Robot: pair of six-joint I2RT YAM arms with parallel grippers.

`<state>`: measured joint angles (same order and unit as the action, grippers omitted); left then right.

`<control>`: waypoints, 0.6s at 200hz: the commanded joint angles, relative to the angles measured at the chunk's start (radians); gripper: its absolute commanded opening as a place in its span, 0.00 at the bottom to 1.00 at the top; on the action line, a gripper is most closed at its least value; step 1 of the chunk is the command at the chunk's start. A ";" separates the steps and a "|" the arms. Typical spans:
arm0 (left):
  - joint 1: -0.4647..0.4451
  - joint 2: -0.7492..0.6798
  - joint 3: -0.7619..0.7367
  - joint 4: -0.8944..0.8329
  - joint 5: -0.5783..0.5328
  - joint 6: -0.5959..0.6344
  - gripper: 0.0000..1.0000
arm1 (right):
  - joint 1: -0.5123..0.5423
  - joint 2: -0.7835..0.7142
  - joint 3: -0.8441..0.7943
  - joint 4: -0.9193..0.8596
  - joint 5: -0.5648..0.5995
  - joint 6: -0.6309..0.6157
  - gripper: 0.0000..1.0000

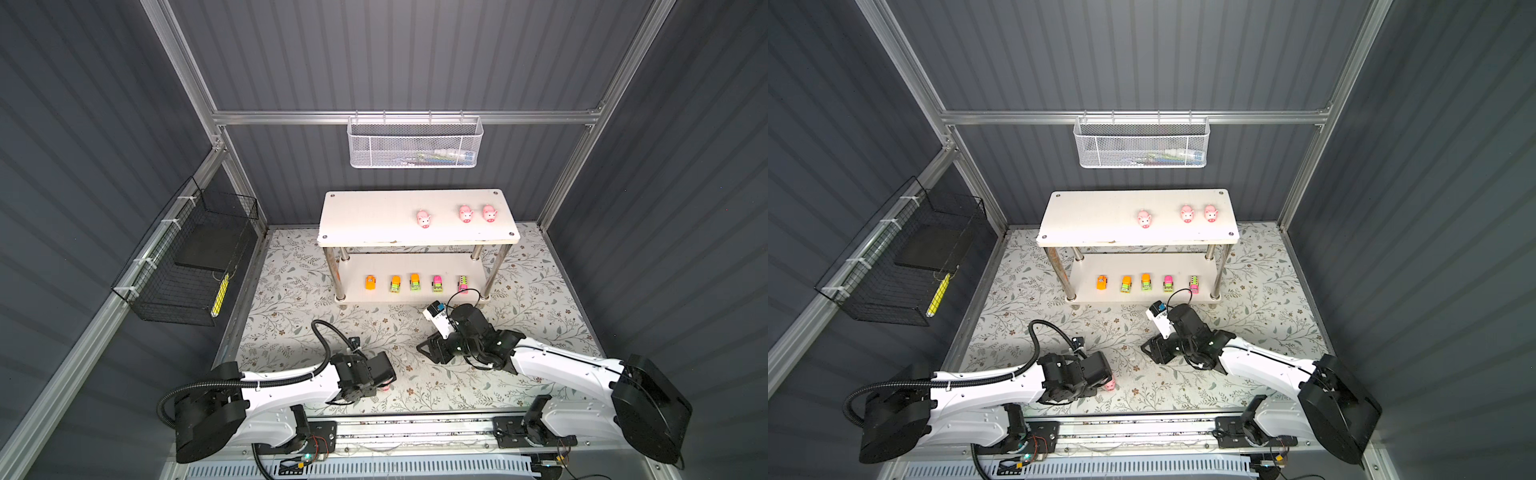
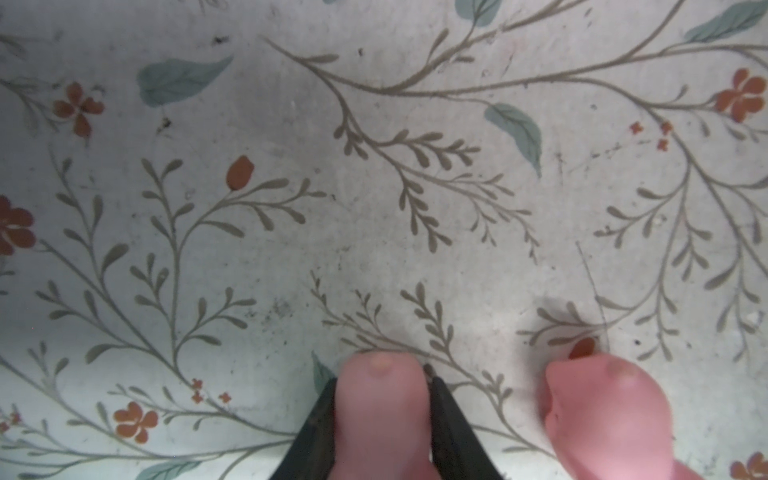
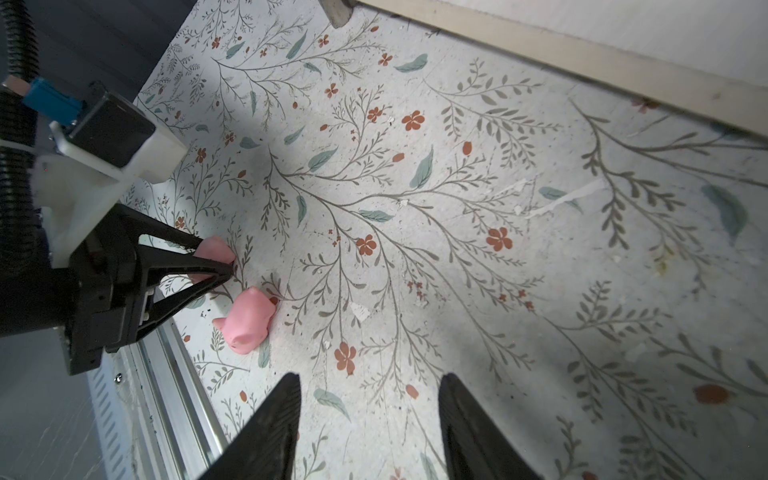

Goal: Place and organize the plastic toys onto the shelf
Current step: 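Close the left gripper on the pink pig nearer the robot's center, then lift the pig with the left gripper up onto the top shelf's near end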

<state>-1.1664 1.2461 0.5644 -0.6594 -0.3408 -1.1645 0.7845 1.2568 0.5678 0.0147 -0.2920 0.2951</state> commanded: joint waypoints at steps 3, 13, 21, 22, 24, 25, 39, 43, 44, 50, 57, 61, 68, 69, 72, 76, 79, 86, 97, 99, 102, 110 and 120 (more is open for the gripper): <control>-0.004 0.003 0.044 -0.044 -0.018 -0.010 0.33 | -0.007 0.014 0.006 0.016 -0.021 -0.010 0.55; -0.003 -0.004 0.066 -0.075 -0.026 -0.007 0.32 | -0.007 0.016 0.007 0.014 -0.023 -0.008 0.55; -0.004 -0.011 0.088 -0.108 -0.034 0.000 0.32 | -0.008 0.016 0.009 0.013 -0.022 -0.009 0.55; -0.004 -0.012 0.091 -0.112 -0.034 0.001 0.32 | -0.008 0.016 0.009 0.013 -0.022 -0.009 0.55; -0.004 -0.014 0.098 -0.123 -0.036 0.005 0.32 | -0.008 0.016 0.009 0.013 -0.022 -0.008 0.55; -0.004 -0.016 0.101 -0.127 -0.038 0.005 0.32 | -0.008 0.017 0.009 0.013 -0.022 -0.008 0.55; -0.003 -0.032 0.161 -0.212 -0.061 0.017 0.33 | -0.011 0.017 0.009 0.014 -0.022 -0.007 0.55; -0.003 -0.037 0.181 -0.240 -0.069 0.021 0.33 | -0.011 0.019 0.009 0.013 -0.022 -0.007 0.55; -0.003 -0.038 0.188 -0.247 -0.070 0.022 0.33 | -0.011 0.019 0.009 0.013 -0.023 -0.007 0.55; -0.001 -0.045 0.221 -0.288 -0.083 0.028 0.33 | -0.012 0.021 0.010 0.013 -0.024 -0.007 0.55; 0.004 -0.054 0.263 -0.331 -0.094 0.040 0.33 | -0.014 0.026 0.014 0.012 -0.026 -0.006 0.55; 0.008 -0.058 0.290 -0.347 -0.099 0.047 0.33 | -0.014 0.029 0.015 0.010 -0.027 -0.007 0.55; 0.017 -0.065 0.335 -0.401 -0.108 0.061 0.33 | -0.014 0.035 0.018 0.008 -0.029 -0.007 0.55; 0.019 -0.067 0.342 -0.407 -0.109 0.065 0.33 | -0.014 0.037 0.018 0.008 -0.030 -0.007 0.55; 0.024 -0.069 0.364 -0.420 -0.111 0.072 0.33 | -0.015 0.039 0.020 0.008 -0.030 -0.007 0.55; 0.033 -0.071 0.395 -0.439 -0.110 0.086 0.32 | -0.016 0.041 0.022 0.008 -0.033 -0.007 0.55; 0.042 -0.070 0.416 -0.455 -0.109 0.097 0.32 | -0.016 0.045 0.022 0.007 -0.033 -0.007 0.55; 0.061 -0.067 0.474 -0.490 -0.105 0.123 0.32 | -0.016 0.048 0.026 0.006 -0.033 -0.007 0.55; 0.103 -0.048 0.572 -0.552 -0.086 0.175 0.32 | -0.016 0.054 0.031 0.002 -0.033 -0.008 0.55; 0.110 -0.043 0.587 -0.563 -0.083 0.186 0.32 | -0.016 0.055 0.031 0.002 -0.033 -0.008 0.55; 0.118 -0.035 0.616 -0.578 -0.080 0.200 0.32 | -0.017 0.056 0.033 0.000 -0.033 -0.008 0.55; 0.135 -0.013 0.692 -0.619 -0.076 0.241 0.32 | -0.016 0.057 0.034 -0.003 -0.033 -0.010 0.55; 0.144 0.018 0.797 -0.669 -0.081 0.283 0.32 | -0.016 0.058 0.035 -0.006 -0.033 -0.010 0.55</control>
<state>-1.0576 1.2163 1.1782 -1.1191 -0.4084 -1.0199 0.7719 1.3071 0.5739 0.0132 -0.3130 0.2951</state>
